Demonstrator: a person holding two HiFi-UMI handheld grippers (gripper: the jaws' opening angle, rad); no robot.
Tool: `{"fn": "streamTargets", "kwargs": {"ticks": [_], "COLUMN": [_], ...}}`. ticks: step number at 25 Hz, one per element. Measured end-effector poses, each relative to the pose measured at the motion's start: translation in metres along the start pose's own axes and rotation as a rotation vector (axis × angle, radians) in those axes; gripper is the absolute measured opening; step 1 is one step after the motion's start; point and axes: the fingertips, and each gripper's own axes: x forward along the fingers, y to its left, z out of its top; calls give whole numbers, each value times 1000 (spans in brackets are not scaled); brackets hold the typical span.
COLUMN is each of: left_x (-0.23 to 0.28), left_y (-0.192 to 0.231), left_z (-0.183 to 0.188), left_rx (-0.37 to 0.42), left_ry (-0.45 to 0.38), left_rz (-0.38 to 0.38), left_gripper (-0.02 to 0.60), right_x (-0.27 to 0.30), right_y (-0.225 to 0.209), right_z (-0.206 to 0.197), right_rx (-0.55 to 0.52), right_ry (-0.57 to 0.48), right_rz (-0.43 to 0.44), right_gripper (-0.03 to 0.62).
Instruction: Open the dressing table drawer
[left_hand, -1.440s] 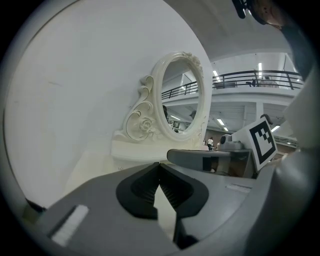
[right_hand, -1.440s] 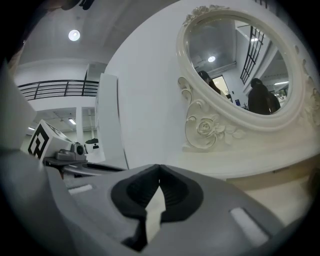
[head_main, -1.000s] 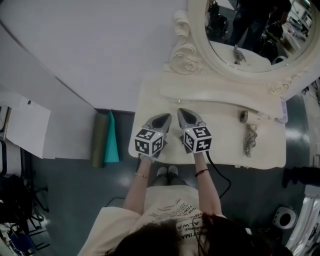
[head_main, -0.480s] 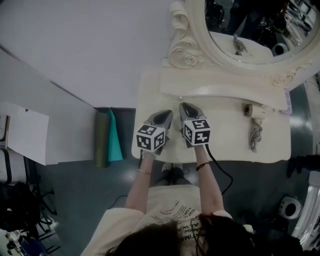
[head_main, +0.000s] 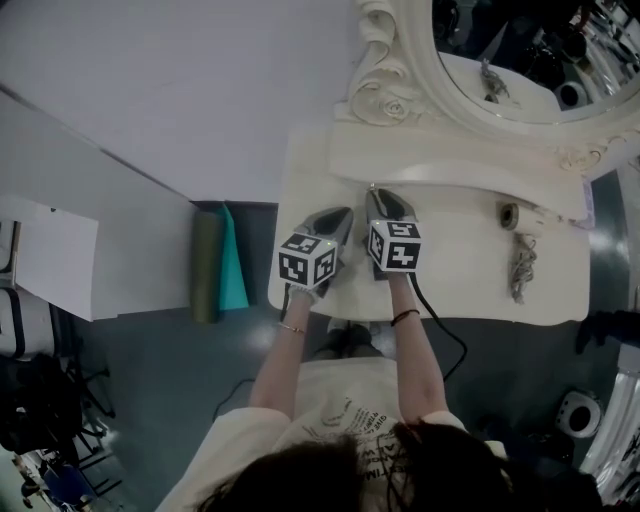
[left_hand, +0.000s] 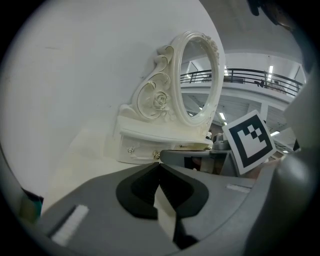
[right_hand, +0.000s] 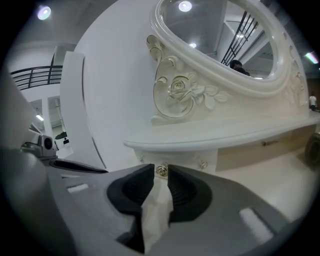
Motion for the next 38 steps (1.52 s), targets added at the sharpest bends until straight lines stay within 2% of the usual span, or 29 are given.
{"fn": "streamTargets", "kwargs": {"ticks": [6, 13, 25, 29, 38], "left_x": [3, 5, 0, 0, -2], "left_y": [5, 6, 9, 9, 8], "left_z": [-3, -2, -4, -5, -5], "left_rx": [-5, -6, -19, -18, -17], "left_ry": [10, 16, 15, 18, 16], "left_rz": [-2, -4, 7, 8, 11], "left_gripper": [-12, -12, -12, -12, -12], "right_x": [10, 20, 27, 27, 27], "right_y": [-1, -1, -1, -8, -8], "right_z": [-5, -6, -8, -9, -9], "right_rx": [22, 35, 38, 58, 66], "right_ry": [13, 25, 62, 84, 92], "right_rz": [-37, -63, -131, -175, -179], "right_gripper": [119, 147, 147, 114, 101]}}
